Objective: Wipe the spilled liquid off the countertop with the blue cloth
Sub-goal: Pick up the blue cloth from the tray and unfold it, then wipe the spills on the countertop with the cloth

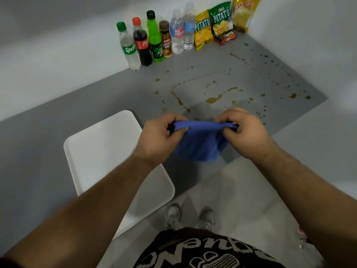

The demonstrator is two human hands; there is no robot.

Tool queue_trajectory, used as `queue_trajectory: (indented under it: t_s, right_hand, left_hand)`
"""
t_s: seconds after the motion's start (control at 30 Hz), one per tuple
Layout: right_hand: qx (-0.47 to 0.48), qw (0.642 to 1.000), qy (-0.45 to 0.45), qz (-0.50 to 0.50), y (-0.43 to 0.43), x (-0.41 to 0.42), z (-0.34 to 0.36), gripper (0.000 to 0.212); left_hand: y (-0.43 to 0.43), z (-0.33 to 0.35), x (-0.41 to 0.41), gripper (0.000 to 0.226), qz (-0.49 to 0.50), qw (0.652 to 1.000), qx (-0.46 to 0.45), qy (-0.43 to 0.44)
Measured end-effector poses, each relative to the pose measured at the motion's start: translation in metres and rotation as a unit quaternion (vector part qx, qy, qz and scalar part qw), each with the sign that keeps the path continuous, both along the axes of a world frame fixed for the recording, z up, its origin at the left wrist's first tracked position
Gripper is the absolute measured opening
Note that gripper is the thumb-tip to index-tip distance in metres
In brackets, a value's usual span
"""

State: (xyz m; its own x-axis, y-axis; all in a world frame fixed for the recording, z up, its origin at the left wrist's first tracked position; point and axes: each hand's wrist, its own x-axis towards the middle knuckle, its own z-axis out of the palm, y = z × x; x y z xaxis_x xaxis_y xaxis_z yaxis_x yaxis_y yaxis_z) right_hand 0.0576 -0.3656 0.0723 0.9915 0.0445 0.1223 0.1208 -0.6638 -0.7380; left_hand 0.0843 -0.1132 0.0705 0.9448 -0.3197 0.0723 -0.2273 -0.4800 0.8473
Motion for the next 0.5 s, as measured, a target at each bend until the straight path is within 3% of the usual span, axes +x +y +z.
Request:
queue_trajectory:
  t_s: [0.1, 0.17, 0.33, 0.43, 0.5]
  right_hand:
    - [-0.006, 0.995, -0.09, 0.036, -0.003, -0.007, -0.009, 0.029]
    - [-0.047, 0.994, -0.083, 0.052, -0.004, -0.02, -0.029, 0.028]
    - [-0.171, 0.971, 0.113, 0.121, -0.001, -0.056, -0.09, 0.026]
    - [-0.201, 0.961, 0.146, 0.123, 0.001, -0.056, -0.099, 0.029]
    - [-0.212, 0.958, 0.15, 0.123, 0.003, -0.049, -0.094, 0.034]
  left_hand:
    - [0.007, -0.01, -0.011, 0.014, -0.045, 0.986, 0.022, -0.161]
    - [0.011, -0.035, -0.026, 0.018, -0.08, 0.974, 0.073, -0.2]
    - [0.007, -0.088, -0.051, 0.022, -0.2, 0.952, 0.23, -0.021]
    - [0.002, -0.098, -0.049, 0.056, -0.202, 0.942, 0.268, -0.024]
    - [0.0, -0.102, -0.045, 0.056, -0.15, 0.955, 0.253, -0.041]
